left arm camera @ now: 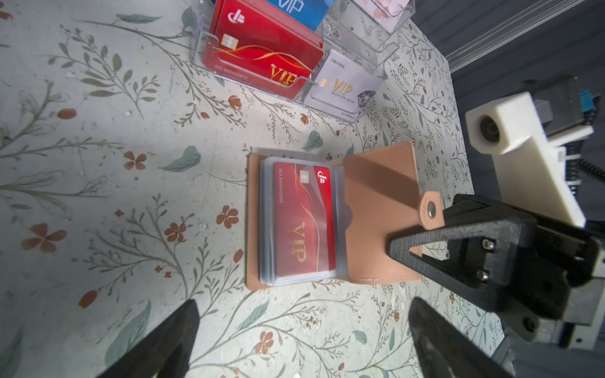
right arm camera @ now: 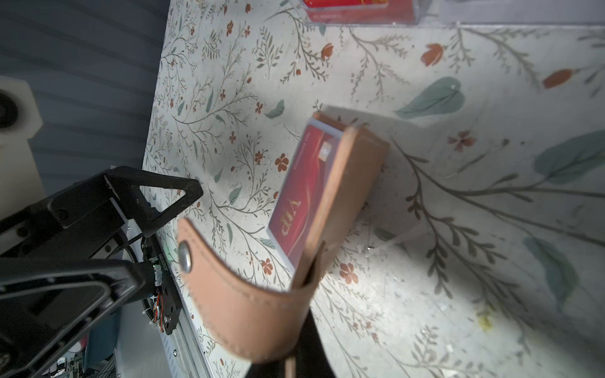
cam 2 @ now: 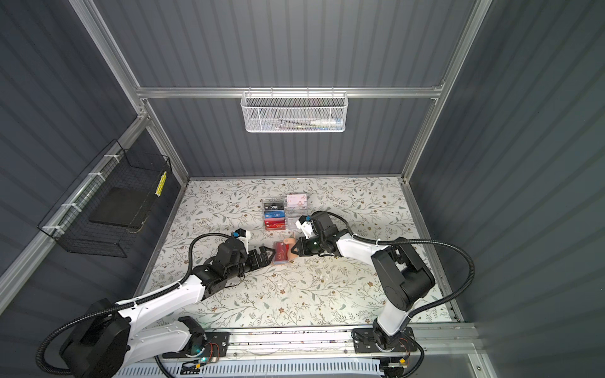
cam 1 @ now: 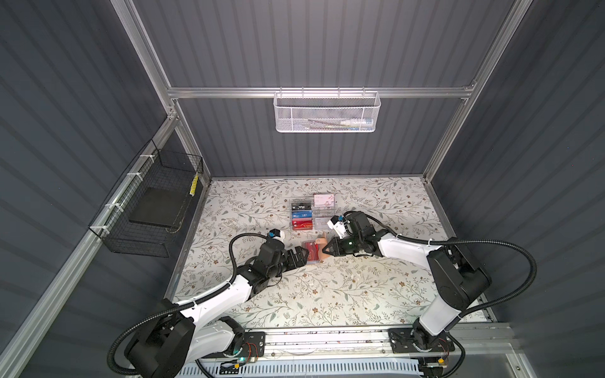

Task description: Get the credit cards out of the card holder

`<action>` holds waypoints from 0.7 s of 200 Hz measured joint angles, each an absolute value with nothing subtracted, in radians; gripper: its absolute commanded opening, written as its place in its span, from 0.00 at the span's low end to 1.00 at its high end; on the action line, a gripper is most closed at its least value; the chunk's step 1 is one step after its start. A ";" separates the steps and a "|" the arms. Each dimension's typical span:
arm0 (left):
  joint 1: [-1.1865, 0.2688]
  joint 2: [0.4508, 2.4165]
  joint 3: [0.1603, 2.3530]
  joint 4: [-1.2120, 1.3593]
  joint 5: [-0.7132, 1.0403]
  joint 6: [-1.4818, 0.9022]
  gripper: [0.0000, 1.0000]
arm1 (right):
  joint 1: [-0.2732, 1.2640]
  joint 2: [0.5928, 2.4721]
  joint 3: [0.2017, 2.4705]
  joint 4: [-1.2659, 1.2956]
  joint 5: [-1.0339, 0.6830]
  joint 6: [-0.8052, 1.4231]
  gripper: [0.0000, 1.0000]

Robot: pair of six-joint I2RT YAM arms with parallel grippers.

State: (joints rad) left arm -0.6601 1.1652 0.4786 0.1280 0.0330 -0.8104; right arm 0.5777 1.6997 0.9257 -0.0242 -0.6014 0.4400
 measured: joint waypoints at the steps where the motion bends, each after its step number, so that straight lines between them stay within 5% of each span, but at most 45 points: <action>1: -0.660 1.166 0.477 0.128 0.033 -0.810 1.00 | 0.578 1.702 0.926 -0.026 -0.601 0.440 0.00; 140: -0.660 1.367 0.601 0.266 0.131 -0.851 1.00 | 0.554 1.756 0.969 -0.083 -0.601 0.433 0.02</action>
State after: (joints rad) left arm -0.6601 1.3670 0.6010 0.2661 0.1307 -0.8509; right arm 0.5545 1.7561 0.9691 -0.0826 -0.6014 0.4332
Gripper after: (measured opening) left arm 0.998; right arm 0.064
